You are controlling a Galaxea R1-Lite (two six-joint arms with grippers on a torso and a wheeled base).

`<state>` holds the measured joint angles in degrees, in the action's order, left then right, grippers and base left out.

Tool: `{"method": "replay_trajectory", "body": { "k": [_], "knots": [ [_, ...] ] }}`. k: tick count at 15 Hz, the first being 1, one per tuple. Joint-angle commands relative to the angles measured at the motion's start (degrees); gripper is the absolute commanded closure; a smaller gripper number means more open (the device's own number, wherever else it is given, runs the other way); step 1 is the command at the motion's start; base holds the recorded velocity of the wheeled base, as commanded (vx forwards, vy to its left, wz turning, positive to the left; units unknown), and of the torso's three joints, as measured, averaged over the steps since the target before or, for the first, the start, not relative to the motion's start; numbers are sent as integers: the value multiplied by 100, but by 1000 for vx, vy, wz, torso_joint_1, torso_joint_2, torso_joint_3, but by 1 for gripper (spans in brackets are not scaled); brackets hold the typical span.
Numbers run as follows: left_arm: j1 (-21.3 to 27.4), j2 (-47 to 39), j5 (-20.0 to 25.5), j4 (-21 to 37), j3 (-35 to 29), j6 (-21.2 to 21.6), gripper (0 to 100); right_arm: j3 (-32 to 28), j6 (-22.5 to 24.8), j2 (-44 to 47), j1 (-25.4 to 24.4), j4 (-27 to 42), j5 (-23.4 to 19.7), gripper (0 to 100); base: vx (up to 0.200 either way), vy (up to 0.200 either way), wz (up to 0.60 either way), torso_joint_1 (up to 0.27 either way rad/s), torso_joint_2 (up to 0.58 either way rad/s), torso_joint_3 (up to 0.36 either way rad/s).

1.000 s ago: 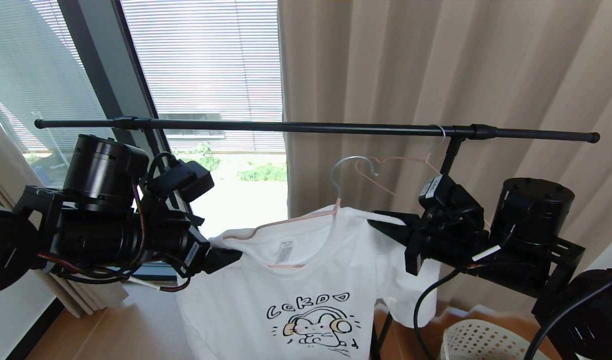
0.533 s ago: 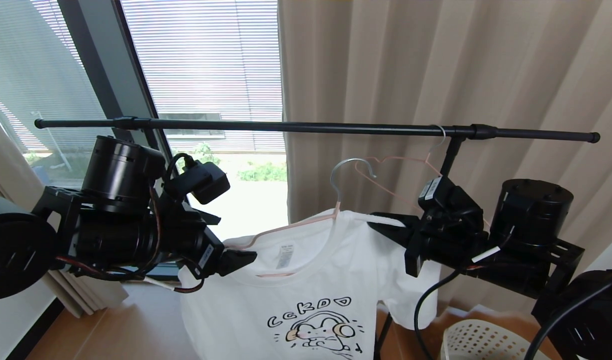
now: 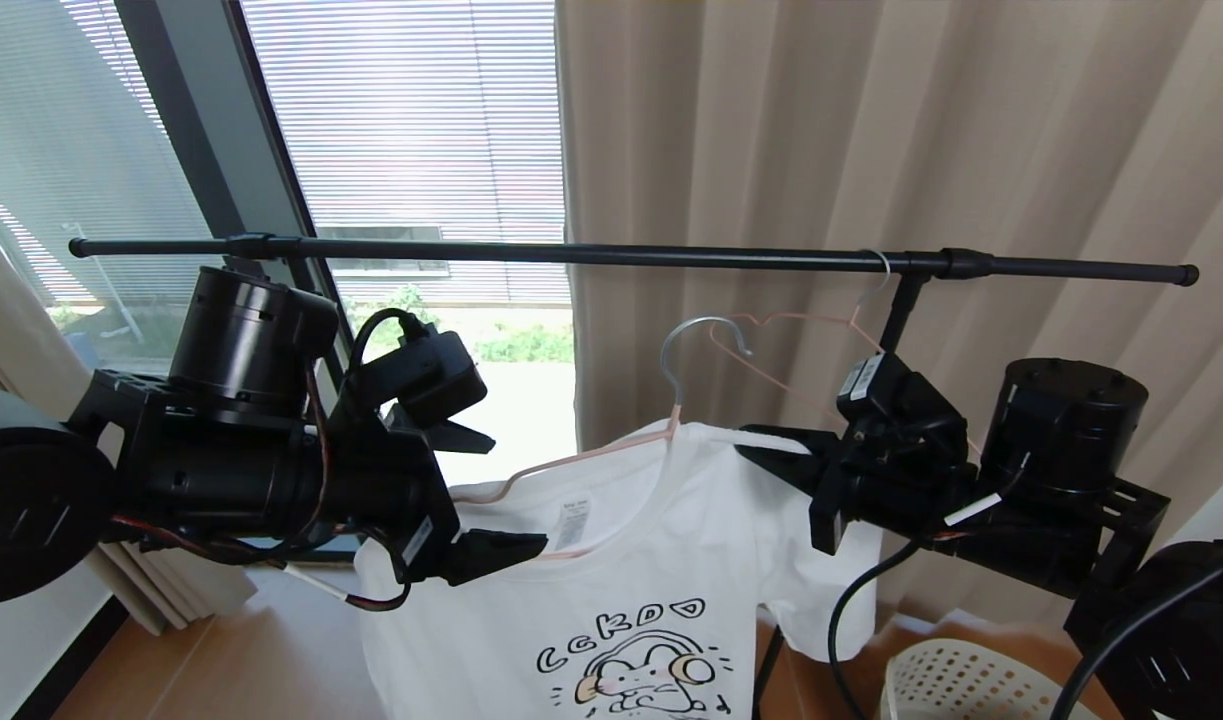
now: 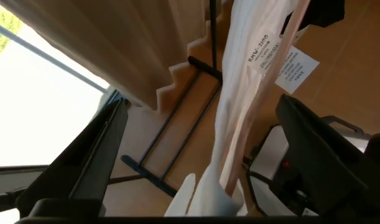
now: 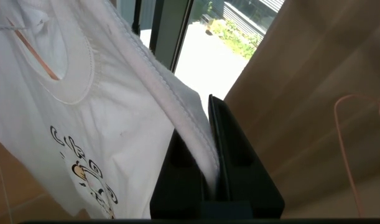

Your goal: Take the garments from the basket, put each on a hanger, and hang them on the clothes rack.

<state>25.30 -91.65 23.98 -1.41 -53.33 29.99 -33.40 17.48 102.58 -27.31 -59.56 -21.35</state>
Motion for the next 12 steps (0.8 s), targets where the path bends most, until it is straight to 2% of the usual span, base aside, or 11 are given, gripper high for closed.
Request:
{"method": "replay_trajectory", "body": {
  "k": [1,4,9,12],
  "knots": [
    [-25,-2,72,1,-19,130,0,0,1,-2,-3,-3,-1,100,0,0,0,0,0,0],
    [-33,-55,72,10,7,359,0,0,1,-2,-3,-3,-1,100,0,0,0,0,0,0],
    [-16,-108,72,10,25,376,0,9,1,-2,-3,-3,-1,100,0,0,0,0,0,0],
    [2,-125,81,-8,86,561,0,36,1,-10,-3,-3,-1,100,0,0,0,0,0,0]
  ]
}}
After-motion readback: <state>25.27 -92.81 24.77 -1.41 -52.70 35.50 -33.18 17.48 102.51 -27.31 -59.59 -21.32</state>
